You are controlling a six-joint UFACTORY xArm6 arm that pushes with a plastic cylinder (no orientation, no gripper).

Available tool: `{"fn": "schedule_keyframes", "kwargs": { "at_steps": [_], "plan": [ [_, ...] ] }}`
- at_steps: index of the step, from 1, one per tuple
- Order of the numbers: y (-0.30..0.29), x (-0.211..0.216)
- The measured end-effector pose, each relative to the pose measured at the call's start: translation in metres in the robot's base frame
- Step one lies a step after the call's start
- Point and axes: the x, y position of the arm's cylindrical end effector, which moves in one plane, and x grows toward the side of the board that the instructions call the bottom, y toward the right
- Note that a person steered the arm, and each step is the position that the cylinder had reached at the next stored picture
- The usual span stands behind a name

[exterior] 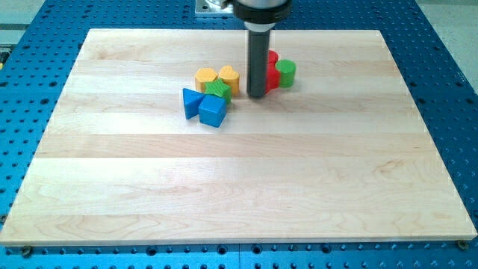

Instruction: Move the green circle to the bottom of the red star

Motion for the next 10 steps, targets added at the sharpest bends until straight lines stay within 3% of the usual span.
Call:
{"fn": "schedule_keyframes", "kwargs": {
  "at_steps": [1, 2, 3, 4, 5, 6, 8, 10],
  "plan": [
    [0.001, -0.02],
    [0.002, 0.004],
    [0.045, 0.008],
    [0.131, -0.025],
    [0.152, -0.077],
    [0.106, -0.084],
    [0.029, -0.007],
    [-0.022, -0.005]
  ]
}}
